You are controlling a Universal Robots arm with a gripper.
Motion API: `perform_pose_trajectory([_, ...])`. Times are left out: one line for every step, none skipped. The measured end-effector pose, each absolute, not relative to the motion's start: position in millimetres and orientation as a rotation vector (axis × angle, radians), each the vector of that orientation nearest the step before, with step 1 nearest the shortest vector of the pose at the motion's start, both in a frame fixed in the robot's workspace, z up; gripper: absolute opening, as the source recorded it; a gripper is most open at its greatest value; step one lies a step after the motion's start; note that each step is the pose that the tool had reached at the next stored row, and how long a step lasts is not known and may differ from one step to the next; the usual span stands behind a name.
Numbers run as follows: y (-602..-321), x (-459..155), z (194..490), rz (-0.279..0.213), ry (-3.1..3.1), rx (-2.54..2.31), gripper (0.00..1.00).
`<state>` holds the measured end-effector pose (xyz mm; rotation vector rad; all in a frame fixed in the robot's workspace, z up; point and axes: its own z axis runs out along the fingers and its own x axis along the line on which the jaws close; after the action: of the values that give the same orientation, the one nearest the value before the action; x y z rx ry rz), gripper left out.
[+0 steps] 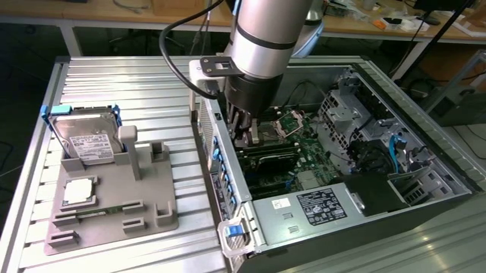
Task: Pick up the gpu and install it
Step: 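Press down on the gpu until it lock into place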
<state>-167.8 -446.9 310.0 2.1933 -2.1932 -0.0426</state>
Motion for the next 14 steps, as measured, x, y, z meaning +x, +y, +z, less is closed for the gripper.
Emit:
perform_pose_trajectory([-446.9, -167.8, 310.5, -0.043, -2.193, 2.193, 0.11])
perform_pose_trajectory([-446.9, -167.8, 310.8, -0.043, -2.193, 2.194, 0.11])
perform_pose_trajectory([-446.9, -167.8, 311.0, -0.043, -2.193, 2.194, 0.11])
perform_pose_trajectory([-446.9, -167.8, 311.0, -0.043, -2.193, 2.194, 0.11])
perform_pose_trajectory([-446.9, -168.0, 311.0, -0.043, -2.193, 2.194, 0.11])
perform_pose_trajectory([-446.9, -168.1, 311.1, -0.043, -2.193, 2.194, 0.11])
perform_pose_trajectory([-446.9, -168.2, 311.1, -0.043, -2.193, 2.194, 0.11])
perform_pose_trajectory([-446.9, -168.3, 311.1, -0.043, -2.193, 2.194, 0.11])
perform_pose_trajectory([-446.9, -168.5, 311.1, -0.042, -2.193, 2.194, 0.11])
perform_pose_trajectory([-446.9, -168.7, 311.0, -0.042, -2.193, 2.194, 0.11])
perform_pose_trajectory([-446.9, -168.9, 310.9, -0.042, -2.193, 2.194, 0.11])
perform_pose_trajectory([-446.9, -169.0, 310.8, -0.042, -2.193, 2.194, 0.11])
perform_pose_trajectory([-446.9, -169.2, 310.8, -0.042, -2.193, 2.194, 0.11])
perform_pose_trajectory([-446.9, -169.5, 310.7, -0.042, -2.193, 2.194, 0.11])
